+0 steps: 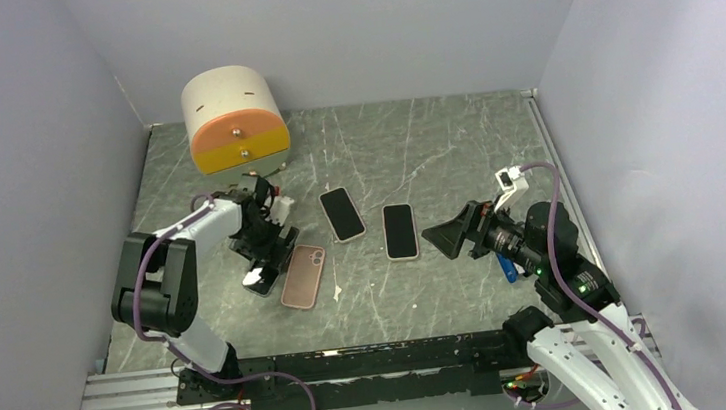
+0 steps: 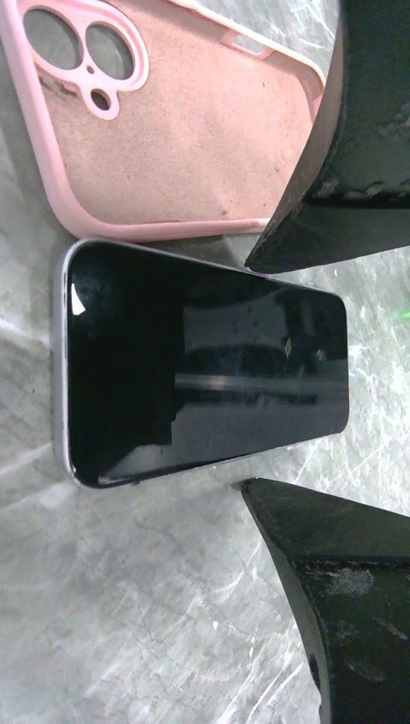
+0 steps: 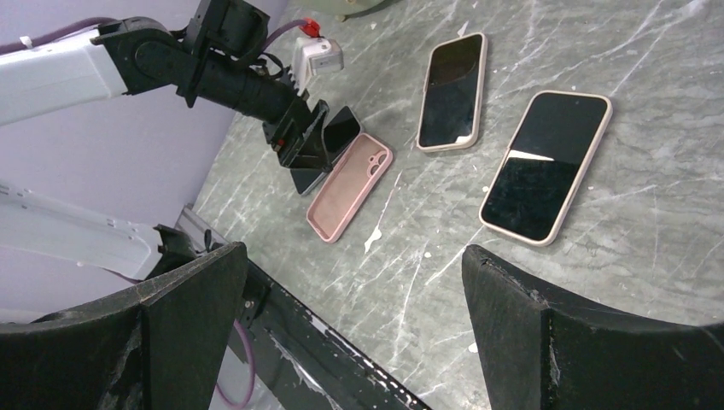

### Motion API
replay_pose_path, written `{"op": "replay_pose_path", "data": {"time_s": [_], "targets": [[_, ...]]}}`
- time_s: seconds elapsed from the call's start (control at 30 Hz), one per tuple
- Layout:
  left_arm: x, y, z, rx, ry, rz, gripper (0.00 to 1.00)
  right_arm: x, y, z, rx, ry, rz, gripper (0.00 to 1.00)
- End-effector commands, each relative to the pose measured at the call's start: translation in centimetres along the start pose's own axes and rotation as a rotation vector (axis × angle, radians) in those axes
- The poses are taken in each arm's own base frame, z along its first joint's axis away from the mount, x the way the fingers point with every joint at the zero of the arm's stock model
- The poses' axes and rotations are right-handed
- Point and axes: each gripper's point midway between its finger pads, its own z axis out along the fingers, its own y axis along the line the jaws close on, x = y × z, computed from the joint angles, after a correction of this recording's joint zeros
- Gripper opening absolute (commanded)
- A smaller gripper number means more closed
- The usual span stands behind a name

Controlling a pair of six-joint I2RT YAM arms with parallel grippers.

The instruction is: Put the phone into the phone case

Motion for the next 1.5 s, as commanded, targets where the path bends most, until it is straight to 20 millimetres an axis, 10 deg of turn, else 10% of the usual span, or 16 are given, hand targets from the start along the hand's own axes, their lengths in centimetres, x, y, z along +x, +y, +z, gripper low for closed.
{"op": "replay_pose_path", "data": {"time_s": [0.0, 0.63, 1.47], "targets": [[0.0, -0.3, -0.1, -0.016, -0.01, 0.068, 0.94, -0.3, 0.2, 0.2, -0.013, -0.016, -0.01, 0.99], [0.0, 3.0, 0.4, -0.156, 0.001, 0.074, 0.81, -0.8, 0.7, 0.0, -0.032, -0.034, -0.012, 0.99], [-1.6, -0.6, -0.6, 0.052, -0.024, -0.018, 0.49, -0.6, 0.3, -0.2, -0.018, -0.047, -0.011, 0.99]]}}
